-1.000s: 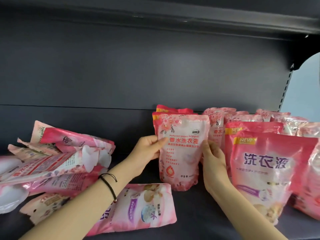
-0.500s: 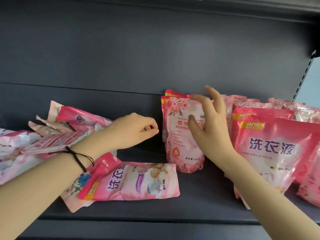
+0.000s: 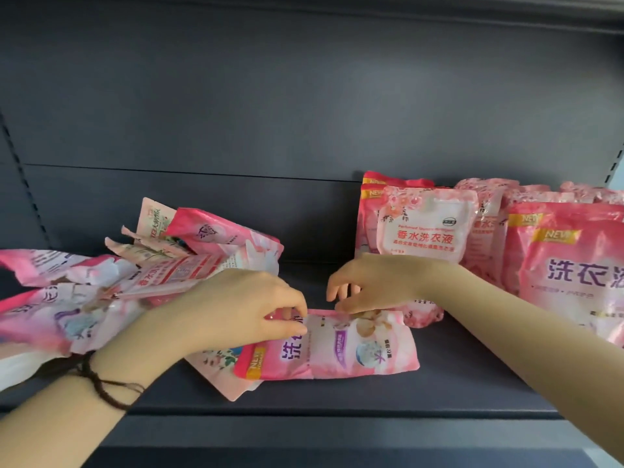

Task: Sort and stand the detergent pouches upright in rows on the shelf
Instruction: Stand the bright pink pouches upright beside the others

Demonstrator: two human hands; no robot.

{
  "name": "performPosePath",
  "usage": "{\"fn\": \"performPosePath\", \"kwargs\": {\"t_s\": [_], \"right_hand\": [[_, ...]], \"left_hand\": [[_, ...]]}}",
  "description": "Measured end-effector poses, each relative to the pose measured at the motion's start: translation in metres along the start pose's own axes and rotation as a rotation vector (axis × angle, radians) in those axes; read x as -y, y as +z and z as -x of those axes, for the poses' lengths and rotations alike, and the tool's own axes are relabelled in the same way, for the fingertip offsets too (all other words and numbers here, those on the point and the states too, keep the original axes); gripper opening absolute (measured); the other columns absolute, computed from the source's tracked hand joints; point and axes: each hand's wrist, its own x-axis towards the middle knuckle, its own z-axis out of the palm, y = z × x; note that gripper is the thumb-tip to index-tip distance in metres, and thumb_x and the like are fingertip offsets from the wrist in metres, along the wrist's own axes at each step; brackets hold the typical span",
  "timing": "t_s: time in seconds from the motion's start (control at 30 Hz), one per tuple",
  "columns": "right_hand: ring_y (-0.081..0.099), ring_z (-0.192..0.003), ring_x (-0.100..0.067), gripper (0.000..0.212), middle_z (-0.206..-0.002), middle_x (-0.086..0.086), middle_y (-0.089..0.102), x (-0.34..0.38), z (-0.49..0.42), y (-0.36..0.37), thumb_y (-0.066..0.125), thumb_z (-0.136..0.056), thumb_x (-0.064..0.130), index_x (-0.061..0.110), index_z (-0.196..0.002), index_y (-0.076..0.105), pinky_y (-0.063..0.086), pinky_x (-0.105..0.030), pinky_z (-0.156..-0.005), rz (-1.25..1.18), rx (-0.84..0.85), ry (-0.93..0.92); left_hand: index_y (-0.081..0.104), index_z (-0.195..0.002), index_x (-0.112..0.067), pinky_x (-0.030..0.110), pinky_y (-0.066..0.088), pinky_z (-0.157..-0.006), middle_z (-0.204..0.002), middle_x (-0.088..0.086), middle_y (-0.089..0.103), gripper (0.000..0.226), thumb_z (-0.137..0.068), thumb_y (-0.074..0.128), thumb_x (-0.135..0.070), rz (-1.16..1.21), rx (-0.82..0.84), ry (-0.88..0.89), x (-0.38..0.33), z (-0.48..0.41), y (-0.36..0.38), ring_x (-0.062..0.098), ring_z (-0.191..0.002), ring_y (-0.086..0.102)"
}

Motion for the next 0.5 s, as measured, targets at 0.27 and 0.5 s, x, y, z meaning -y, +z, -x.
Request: {"fn": "performPosePath", "kwargs": {"t_s": [0.27, 0.5], "right_hand": [[0.052, -0.059, -0.018, 0.043, -0.081, -0.010, 0.058, 0.011, -0.058, 0.032, 0.048, -0.095, 0.033, -0.001, -0.116, 0.063, 0.042, -0.026, -0.056, -0.276, 0.147, 0.330], [0.067, -0.090, -0.015, 0.016, -0.103, -0.005, 0.068, -0.008, -0.022, 0.021, 0.051, -0.097, 0.015, 0.013, -0.099, 0.067, 0.055, -0.025, -0.078, -0.685, -0.140, 0.312]], "left_hand": [[0.060, -0.107, -0.041, 0.017, 0.045, -0.069, -0.091, -0.025, 0.058, 0.033, -0.087, 0.047, -0.064, 0.136, -0.140, -0.246, 0.001, 0.025, 0.039, -0.005, -0.083, 0.054], [0.060, -0.112, -0.037, 0.019, 0.048, -0.073, -0.101, -0.022, 0.061, 0.031, -0.089, 0.051, -0.055, 0.284, -0.396, -0.394, -0.003, 0.019, 0.044, -0.003, -0.091, 0.057]]}}
